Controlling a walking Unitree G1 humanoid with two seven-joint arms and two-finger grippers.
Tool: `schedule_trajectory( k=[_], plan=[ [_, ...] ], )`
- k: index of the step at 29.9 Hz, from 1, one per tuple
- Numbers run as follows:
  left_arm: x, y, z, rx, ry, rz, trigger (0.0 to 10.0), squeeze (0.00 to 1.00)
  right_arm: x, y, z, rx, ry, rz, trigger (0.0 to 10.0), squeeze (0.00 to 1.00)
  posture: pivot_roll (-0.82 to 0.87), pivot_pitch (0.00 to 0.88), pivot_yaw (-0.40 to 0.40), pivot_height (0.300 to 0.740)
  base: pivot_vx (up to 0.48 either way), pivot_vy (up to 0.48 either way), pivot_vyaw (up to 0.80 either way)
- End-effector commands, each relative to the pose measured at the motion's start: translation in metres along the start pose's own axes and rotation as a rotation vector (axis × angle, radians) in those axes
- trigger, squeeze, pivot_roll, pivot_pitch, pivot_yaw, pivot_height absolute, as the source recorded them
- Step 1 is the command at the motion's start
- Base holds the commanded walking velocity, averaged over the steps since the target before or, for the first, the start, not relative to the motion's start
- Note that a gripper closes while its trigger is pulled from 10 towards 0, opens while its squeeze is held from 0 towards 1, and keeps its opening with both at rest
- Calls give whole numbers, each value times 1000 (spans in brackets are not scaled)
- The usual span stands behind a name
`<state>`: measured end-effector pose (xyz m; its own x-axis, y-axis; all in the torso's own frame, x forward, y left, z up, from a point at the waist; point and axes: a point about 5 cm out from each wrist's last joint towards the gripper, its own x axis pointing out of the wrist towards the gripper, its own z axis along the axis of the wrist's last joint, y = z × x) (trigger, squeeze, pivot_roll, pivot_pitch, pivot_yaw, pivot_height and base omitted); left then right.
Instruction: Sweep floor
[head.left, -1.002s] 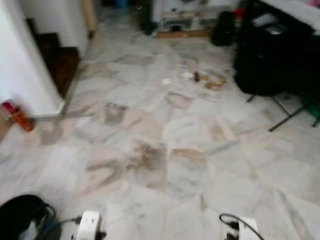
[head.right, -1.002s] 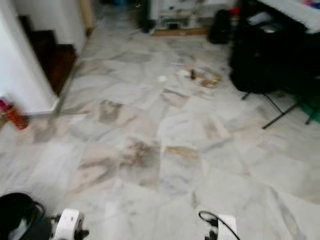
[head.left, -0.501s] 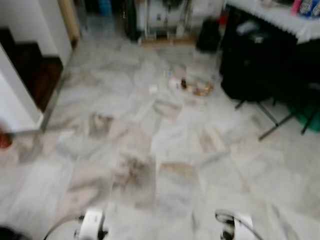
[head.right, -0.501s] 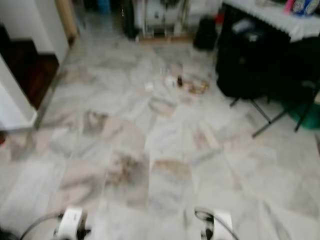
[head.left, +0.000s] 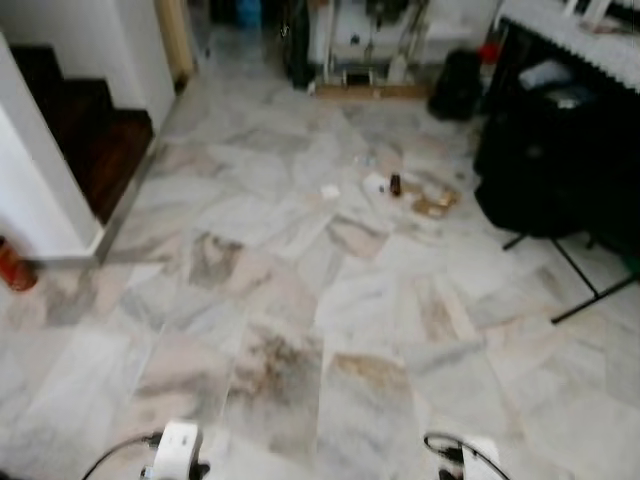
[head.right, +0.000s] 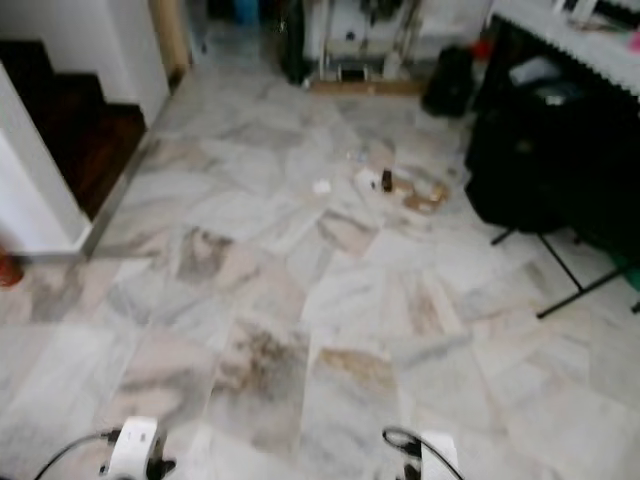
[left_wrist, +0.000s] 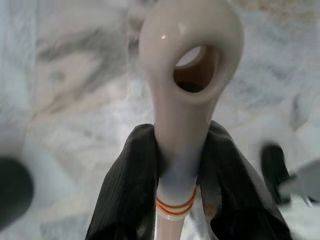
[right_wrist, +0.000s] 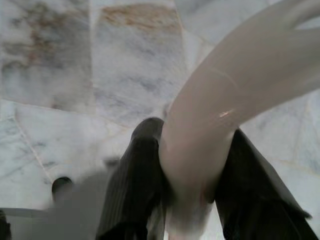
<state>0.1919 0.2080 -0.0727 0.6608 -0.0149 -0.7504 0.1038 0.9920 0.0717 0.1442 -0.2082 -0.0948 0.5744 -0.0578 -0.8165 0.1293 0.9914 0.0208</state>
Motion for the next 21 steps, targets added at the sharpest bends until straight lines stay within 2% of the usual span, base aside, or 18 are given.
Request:
schedule_trajectory(
  k=[1,21],
  plan=[
    [1,-6,-1,-20,-3,-11,10000,0,0,-7,5,9,-25,-14,10000,0,-64,0,-43,740,401,0,400],
    [0,-5,-3,-16,6,-15,10000,0,0,-6,5,20,-23,-28,10000,0,-77,0,-26,740,399,0,0]
  ],
)
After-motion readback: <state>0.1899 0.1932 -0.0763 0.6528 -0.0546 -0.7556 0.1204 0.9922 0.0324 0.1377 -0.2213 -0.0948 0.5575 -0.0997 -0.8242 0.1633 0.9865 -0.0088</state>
